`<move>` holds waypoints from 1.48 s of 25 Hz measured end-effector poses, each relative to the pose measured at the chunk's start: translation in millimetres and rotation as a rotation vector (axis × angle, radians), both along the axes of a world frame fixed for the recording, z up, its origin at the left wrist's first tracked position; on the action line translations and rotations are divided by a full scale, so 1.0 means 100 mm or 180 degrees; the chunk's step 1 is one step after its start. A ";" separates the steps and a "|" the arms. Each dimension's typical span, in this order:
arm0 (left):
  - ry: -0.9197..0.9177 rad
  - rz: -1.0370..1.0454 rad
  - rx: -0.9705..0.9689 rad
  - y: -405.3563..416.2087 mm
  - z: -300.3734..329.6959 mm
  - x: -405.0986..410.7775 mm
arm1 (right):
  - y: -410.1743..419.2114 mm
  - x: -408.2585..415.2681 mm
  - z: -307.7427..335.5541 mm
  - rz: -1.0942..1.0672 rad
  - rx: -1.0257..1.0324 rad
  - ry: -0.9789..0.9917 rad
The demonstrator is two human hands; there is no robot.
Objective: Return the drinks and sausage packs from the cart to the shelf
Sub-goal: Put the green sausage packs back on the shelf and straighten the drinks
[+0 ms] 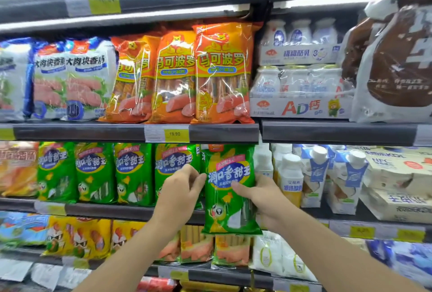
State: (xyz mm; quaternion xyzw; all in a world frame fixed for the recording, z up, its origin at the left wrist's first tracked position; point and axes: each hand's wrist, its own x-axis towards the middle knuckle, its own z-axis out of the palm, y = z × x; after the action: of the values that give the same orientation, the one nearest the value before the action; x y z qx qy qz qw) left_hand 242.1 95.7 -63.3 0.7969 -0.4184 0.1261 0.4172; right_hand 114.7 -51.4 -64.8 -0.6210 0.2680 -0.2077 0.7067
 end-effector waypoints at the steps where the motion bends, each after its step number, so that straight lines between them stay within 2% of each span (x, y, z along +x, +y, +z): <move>1: -0.0051 -0.0030 0.0115 0.01 -0.02 0.00 | -0.02 0.11 0.02 -0.0099 -0.0063 0.0008; 6: -0.0338 0.0051 0.0821 0.01 -0.05 0.04 | -0.26 0.64 -0.12 -0.0354 -0.0238 0.0066; 8: -0.0689 0.0133 0.1247 -0.02 -0.06 0.03 | -0.14 0.63 0.01 -0.0390 -0.0388 0.0163; 11: -0.1126 0.0272 0.1480 -0.09 -0.08 0.01 | -0.06 0.62 0.14 -0.0345 -0.1156 0.0605; 15: -0.1161 0.0381 0.1478 -0.14 -0.13 0.03 | 0.01 0.54 0.31 -0.0140 -0.2531 0.1721; 19: -0.1263 0.0470 0.1506 -0.16 -0.18 0.02 | 0.07 0.55 0.42 0.0146 -0.3102 0.2371; 21: -0.1293 0.0544 0.1586 -0.21 -0.19 0.00 | 0.07 0.54 0.44 0.0197 -0.3283 0.2502; 27: -0.1190 0.0505 0.1551 -0.18 -0.21 -0.05 | 0.06 -0.09 0.23 0.0282 -0.3641 0.2078; 30: -0.1203 0.0056 0.1034 -0.20 -0.26 -0.22 | -0.23 -0.76 0.04 -0.0344 -0.3002 0.1676; 33: -0.0685 -0.0343 0.0686 -0.45 -0.24 -0.52 | -0.52 -1.15 -0.16 -0.1197 -0.2686 0.1567; 37: 0.0172 -0.0224 0.0623 -0.87 -0.23 -0.72 | -0.70 -1.13 -0.36 -0.1193 -0.2650 0.1653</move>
State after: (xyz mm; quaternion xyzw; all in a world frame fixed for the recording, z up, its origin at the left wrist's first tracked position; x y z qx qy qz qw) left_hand 169.7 8.3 -86.5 0.8217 -0.4450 0.0482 0.3526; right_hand 1.3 -121.3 -100.5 -0.8216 0.4356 -0.2587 0.2612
